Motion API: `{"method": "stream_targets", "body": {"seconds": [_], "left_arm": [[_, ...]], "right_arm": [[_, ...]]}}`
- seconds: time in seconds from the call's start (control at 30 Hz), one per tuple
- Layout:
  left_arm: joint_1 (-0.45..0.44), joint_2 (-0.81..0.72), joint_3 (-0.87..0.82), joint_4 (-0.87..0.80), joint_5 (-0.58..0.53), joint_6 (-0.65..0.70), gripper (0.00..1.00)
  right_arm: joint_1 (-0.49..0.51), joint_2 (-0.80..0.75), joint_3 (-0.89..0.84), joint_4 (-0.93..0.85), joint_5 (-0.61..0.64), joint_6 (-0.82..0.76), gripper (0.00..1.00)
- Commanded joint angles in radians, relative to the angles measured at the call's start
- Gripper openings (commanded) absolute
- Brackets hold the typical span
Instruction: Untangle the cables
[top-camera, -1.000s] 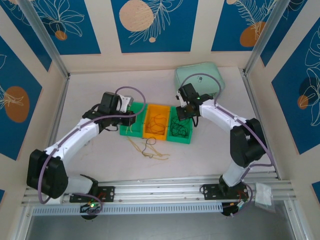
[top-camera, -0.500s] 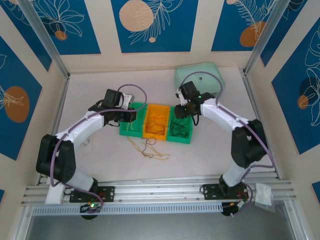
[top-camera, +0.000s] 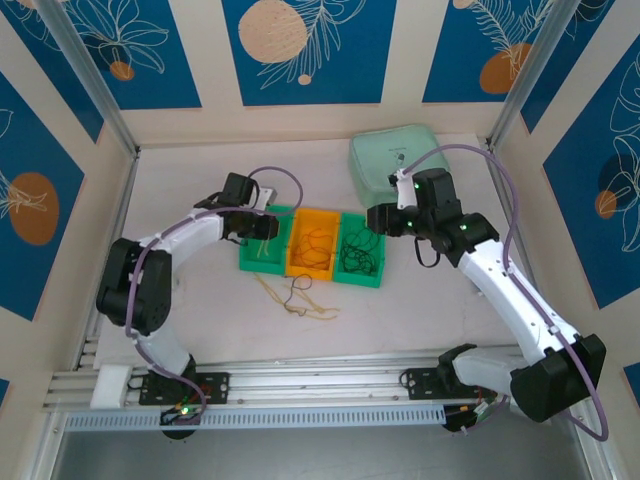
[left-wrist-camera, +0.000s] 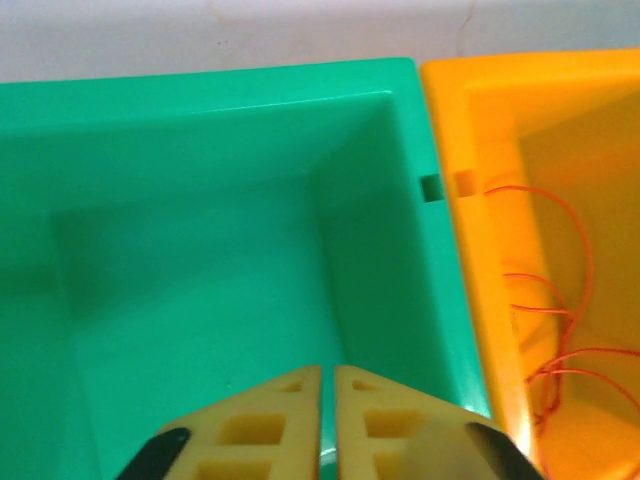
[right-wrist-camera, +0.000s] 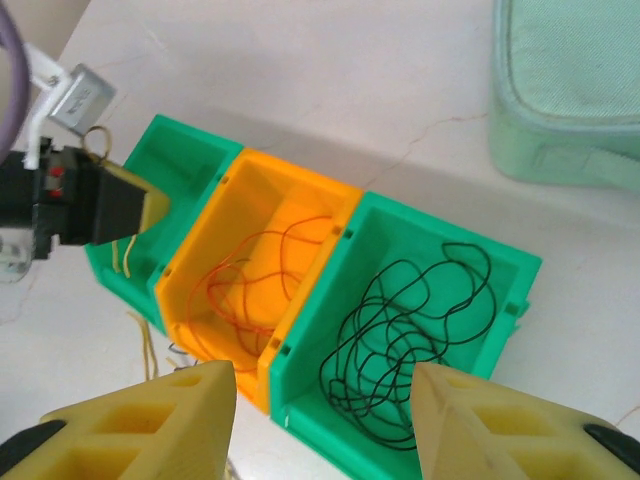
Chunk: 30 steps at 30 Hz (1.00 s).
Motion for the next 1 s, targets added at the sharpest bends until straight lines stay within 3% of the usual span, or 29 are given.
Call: {"method": "stream_targets", "body": {"seconds": [0.0, 0.23, 0.43, 0.63, 0.77, 0.97], "left_arm": [[0.013, 0.019, 0.037, 0.016, -0.027, 0.014, 0.17], [0.015, 0.019, 0.031, 0.032, -0.018, -0.007, 0.42], [0.014, -0.113, -0.032, 0.098, -0.002, -0.052, 0.41], [0.012, -0.363, -0.133, 0.113, 0.033, -0.105, 0.42], [0.014, -0.567, -0.204, 0.026, 0.041, -0.130, 0.44], [0.017, -0.782, -0.257, -0.227, 0.010, -0.136, 0.45]], "right_arm": [[0.027, -0.008, -0.011, -0.076, -0.076, 0.006, 0.50], [0.159, 0.021, -0.040, -0.117, -0.107, 0.005, 0.50], [0.326, 0.089, -0.062, -0.088, -0.090, 0.071, 0.50], [0.489, 0.155, -0.117, 0.038, 0.000, 0.184, 0.50], [0.573, 0.246, -0.087, 0.040, 0.024, 0.181, 0.49], [0.674, 0.433, 0.043, -0.060, 0.063, 0.023, 0.49]]}}
